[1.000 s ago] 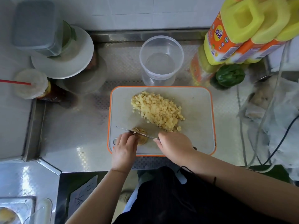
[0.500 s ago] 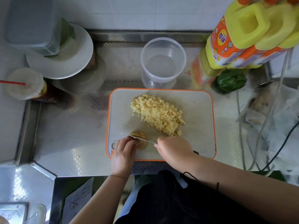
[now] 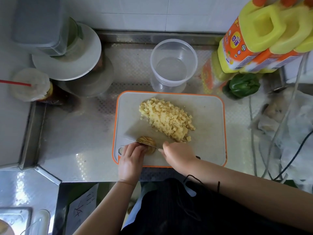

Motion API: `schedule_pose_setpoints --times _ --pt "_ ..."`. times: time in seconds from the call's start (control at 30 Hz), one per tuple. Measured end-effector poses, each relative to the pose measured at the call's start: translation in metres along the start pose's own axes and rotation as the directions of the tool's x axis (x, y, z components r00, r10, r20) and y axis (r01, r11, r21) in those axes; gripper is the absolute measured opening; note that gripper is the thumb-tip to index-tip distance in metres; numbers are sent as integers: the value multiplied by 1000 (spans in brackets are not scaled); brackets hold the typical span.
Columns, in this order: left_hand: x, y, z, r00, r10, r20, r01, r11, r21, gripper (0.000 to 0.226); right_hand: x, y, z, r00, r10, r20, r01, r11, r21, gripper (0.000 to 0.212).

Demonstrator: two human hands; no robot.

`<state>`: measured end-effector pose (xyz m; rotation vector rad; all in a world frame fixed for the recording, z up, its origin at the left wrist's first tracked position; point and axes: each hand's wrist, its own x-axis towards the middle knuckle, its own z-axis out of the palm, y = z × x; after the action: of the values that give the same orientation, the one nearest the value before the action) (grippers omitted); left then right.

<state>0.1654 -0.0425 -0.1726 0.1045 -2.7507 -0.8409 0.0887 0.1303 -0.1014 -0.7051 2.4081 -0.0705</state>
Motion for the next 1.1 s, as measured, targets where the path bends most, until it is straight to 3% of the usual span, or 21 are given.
schedule_pose_setpoints --times 0.1,0.2,0.23,0.27,0.33,0.37,0.43,0.53,0.63,0.7,0.77,0.83,0.9,0.93,1.0,1.1 --pt "5 12 -14 992 119 -35 -117 992 47 14 0 2 -5 999 -46 -3 46 999 3 21" --pt "36 35 -39 970 241 -33 -238 967 88 10 3 -3 -2 999 -12 -41 10 999 -36 16" --pt "52 43 -44 968 247 44 -251 957 146 20 3 -4 0 999 24 -34 -25 999 -34 20" --pt "67 47 -45 955 210 207 -256 941 223 31 3 -5 -1 997 61 -56 -61 998 2 31" --pt "89 52 -41 810 35 585 -294 887 355 46 3 -3 4 987 81 -141 -77 996 36 40" --pt "96 52 -38 735 -20 678 -333 861 385 51 1 -6 2 988 82 -129 -80 997 19 34" --pt "104 53 -33 640 -65 766 -367 850 378 57 0 -6 7 990 37 -133 -39 999 -15 22" --pt "111 56 -29 590 -89 803 -363 859 362 60 -3 -5 7 986 44 -163 -50 998 -35 16" --pt "114 60 -31 547 -126 828 -337 872 355 62 -8 -8 -1 984 48 -172 -45 999 20 25" --pt "118 68 -35 570 -126 812 -334 867 370 61 -12 -7 -7 981 64 -181 -65 998 -3 31" --pt "120 74 -42 725 18 688 -363 860 360 58 -17 -2 -10 982 82 -168 -81 997 13 34" --pt "116 73 -56 906 260 334 -348 906 239 44 -19 4 -15 983 99 -154 -90 994 67 37" --pt "98 59 -66 935 344 -83 -339 938 73 32 -22 9 -20 984 112 -137 -97 989 113 39" --pt "82 50 -68 937 312 -158 -312 950 24 29 -23 10 -20 985 120 -124 -102 985 139 38" --pt "47 34 -62 966 227 -122 -229 974 0 30 -27 9 -18 988 113 -109 -94 982 165 38" --pt "9 13 -37 988 132 75 -134 990 36 25 -33 2 -15 991 67 -114 -49 987 152 37"
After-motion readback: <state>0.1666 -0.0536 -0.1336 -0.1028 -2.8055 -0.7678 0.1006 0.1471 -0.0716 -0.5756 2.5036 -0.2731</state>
